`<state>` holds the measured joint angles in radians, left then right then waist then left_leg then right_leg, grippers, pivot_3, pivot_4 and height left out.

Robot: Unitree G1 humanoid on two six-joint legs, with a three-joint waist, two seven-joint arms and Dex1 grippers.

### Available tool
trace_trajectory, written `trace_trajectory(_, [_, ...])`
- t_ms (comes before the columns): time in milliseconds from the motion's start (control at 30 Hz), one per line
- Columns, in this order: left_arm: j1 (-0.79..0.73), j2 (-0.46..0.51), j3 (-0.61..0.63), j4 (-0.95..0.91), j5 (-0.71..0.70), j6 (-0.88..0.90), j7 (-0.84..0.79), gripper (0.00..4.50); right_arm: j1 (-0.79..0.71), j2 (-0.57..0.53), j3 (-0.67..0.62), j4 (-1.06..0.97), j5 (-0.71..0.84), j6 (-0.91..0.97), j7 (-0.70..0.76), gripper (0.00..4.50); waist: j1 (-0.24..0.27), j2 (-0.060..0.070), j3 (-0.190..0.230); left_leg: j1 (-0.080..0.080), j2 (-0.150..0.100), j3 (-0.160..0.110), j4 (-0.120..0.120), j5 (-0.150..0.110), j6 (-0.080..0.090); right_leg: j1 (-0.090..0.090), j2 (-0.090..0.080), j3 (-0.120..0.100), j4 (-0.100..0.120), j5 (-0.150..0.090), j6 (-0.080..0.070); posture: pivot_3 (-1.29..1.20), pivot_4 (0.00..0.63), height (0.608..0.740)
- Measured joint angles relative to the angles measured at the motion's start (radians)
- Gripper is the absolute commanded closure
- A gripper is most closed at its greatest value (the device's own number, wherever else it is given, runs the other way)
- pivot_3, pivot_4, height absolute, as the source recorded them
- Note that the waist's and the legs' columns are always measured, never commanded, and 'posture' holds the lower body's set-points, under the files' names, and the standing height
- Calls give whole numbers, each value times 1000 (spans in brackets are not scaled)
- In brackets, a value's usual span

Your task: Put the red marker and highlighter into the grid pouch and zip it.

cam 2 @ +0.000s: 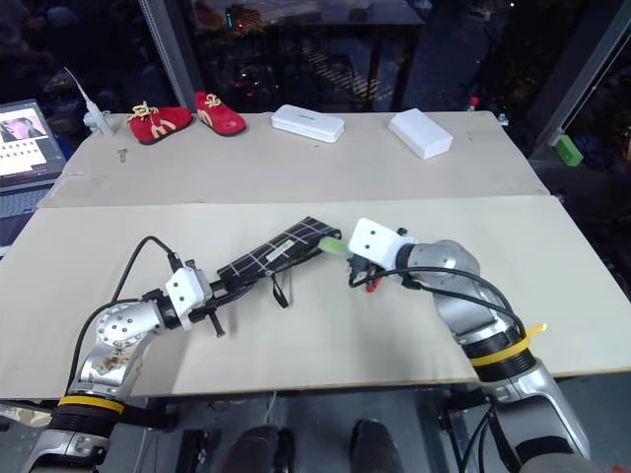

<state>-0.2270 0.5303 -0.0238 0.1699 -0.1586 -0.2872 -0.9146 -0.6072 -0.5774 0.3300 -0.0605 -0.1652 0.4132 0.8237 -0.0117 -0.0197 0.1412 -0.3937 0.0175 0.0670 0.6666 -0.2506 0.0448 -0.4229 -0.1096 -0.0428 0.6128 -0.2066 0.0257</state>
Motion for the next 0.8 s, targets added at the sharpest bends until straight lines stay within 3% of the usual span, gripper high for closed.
trace_trajectory(333, [1, 0, -1, 1, 0, -2, -8, 4500, -57, 88, 146, 54, -128, -64, -21, 3468, -1, 0, 0, 0, 0, 0, 0, 0, 0, 0, 0, 0, 0, 0, 0, 0, 150, 740])
trace_trajectory(533, [-3, 0, -2, 2, 0, 0, -11, 4500, -120, 163, 224, 152, -207, -263, -73, 3468, -5, 0, 0, 0, 0, 0, 0, 0, 0, 0, 1, 0, 1, 0, 0, 0, 150, 740])
trace_trajectory(767, [-16, 1, 4, 4, -1, 3, -11, 4500, -177, 253, 225, 303, -204, -469, -110, 3468, -2, 0, 0, 0, 0, 0, 0, 0, -1, 0, 0, 0, 1, 0, 0, 0, 150, 740])
trace_trajectory(800, [-16, 1, 4, 4, -1, 3, -11, 4500, -177, 255, 221, 314, -204, -478, -109, 2969, -1, 0, 0, 0, 0, 0, 0, 0, -1, 0, 0, 0, 1, 0, 0, 0, 150, 740])
